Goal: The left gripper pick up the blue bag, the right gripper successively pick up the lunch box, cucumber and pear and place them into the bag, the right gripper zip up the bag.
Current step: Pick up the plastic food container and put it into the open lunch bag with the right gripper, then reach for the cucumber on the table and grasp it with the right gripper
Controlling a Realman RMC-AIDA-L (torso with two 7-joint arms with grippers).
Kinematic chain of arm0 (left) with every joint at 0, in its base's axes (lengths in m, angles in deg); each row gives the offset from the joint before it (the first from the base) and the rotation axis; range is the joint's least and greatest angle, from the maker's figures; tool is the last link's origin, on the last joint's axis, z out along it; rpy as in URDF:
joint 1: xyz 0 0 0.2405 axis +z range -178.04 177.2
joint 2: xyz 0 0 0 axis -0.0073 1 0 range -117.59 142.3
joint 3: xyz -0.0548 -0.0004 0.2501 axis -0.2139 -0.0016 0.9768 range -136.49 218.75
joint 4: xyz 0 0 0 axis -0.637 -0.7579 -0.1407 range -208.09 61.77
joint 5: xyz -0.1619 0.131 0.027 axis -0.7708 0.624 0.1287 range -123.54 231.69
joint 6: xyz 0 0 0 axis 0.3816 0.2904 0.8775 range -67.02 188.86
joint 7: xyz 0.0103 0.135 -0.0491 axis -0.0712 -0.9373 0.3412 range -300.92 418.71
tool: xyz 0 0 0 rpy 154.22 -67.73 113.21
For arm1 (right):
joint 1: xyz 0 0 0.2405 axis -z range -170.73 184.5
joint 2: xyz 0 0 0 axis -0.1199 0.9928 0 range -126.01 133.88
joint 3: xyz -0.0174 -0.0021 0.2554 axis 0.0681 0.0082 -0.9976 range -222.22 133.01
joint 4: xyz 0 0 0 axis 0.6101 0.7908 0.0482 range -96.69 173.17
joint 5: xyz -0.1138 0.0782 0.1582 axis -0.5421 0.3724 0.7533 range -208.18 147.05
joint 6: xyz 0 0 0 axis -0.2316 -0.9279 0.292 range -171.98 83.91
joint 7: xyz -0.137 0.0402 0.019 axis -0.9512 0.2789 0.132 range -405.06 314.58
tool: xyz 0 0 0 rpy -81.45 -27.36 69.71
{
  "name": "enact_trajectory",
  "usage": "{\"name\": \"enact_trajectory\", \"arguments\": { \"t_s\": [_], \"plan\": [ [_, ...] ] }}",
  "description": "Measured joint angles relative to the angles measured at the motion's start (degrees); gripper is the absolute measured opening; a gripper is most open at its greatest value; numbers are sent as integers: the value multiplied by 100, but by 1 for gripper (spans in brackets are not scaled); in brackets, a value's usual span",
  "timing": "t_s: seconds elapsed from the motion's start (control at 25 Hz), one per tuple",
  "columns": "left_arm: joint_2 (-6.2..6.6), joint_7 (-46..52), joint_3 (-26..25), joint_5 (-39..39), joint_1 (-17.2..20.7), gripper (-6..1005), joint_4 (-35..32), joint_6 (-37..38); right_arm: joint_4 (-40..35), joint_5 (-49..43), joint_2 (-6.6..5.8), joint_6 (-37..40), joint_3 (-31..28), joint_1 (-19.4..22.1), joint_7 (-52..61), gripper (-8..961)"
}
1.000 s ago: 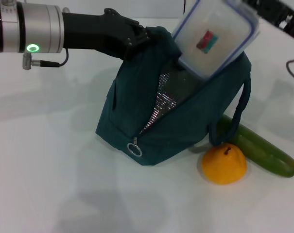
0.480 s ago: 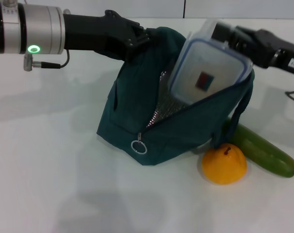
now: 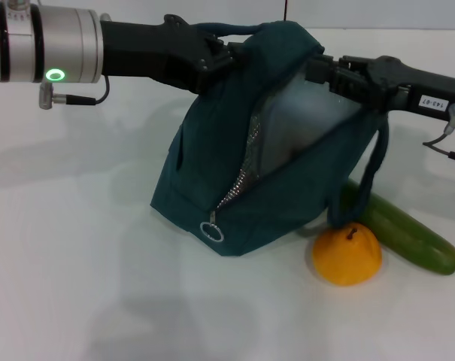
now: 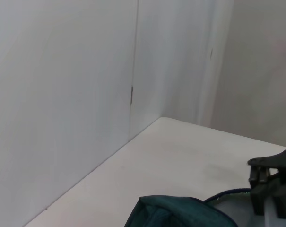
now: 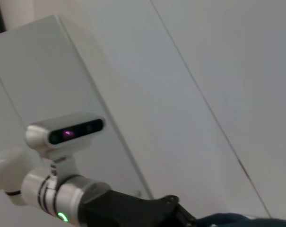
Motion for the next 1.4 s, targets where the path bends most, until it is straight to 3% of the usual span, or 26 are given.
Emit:
{"name": "enact_trajectory", "arguments": {
  "t_s": [0.2, 0.32, 0.44, 0.52, 0.6, 0.76, 1.04, 1.2, 1.4],
  "plan": [
    [0, 0, 7, -11, -1, 44, 18, -12, -228, 0, -31, 117, -81, 63, 7, 228],
    [0, 0, 11, -6, 12, 44, 18, -16, -586, -11, -143, 339, -334, 250, 92, 236],
    [3, -1, 11, -3, 38, 44, 42, -53, -1397, -331, -302, 483, -643, 648, 579, 375],
    [10, 0, 11, 30, 47, 44, 84, -73, -2005, -829, -333, 473, -912, 904, 1022, 467],
    [15, 5, 8, 88, 36, 44, 124, -80, -2742, -1784, -241, 438, -1337, 1169, 1656, 541],
    [3, 11, 17, 194, -79, 44, 249, -92, -3302, -3252, -28, 428, -1607, 1339, 2487, 688],
    [0, 34, 206, 206, -331, 44, 461, -319, -3348, -4848, 2, 354, -1363, 1071, 3395, 697],
    [3, 83, 295, 209, -356, 44, 472, -355, -3502, -5143, 14, 271, -1028, 995, 3422, 702],
    [6, 90, 299, 220, -386, 44, 494, -363, -3533, -5438, -11, 286, -1044, 786, 3669, 711]
  ]
}}
